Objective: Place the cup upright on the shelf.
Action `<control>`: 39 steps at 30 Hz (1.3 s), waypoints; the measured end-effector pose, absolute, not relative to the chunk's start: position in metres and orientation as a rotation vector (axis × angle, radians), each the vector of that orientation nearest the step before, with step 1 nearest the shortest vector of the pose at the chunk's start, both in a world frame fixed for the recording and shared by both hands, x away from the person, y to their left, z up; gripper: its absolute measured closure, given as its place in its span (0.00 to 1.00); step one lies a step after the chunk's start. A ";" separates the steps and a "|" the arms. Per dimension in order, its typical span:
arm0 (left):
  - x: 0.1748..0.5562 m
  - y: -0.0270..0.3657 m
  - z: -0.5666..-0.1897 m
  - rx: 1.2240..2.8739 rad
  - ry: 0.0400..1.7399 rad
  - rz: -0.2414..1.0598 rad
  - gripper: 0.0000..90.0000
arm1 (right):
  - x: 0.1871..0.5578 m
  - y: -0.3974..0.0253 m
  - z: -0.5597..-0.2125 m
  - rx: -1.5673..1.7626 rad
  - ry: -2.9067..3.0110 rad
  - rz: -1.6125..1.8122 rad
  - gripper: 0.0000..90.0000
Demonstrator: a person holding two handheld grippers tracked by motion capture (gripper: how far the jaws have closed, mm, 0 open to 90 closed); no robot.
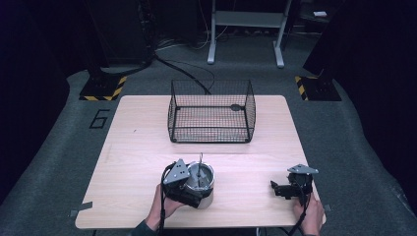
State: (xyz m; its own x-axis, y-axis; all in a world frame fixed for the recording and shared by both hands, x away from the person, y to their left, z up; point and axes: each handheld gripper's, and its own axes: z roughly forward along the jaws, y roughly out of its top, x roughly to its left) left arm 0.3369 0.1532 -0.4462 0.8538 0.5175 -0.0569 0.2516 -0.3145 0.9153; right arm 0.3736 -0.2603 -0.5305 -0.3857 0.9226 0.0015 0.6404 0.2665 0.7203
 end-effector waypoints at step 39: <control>0.378 0.168 -0.411 1.864 0.649 0.374 0.04 | 0.374 -0.260 -0.530 1.414 2.124 0.894 0.00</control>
State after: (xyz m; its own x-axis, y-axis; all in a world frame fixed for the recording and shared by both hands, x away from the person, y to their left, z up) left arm 0.3779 0.1679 -0.4109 0.8017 0.5958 -0.0466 0.2583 -0.2752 0.9260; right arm 0.3743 -0.2604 -0.5303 -0.3848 0.9230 -0.0033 0.6426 0.2705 0.7169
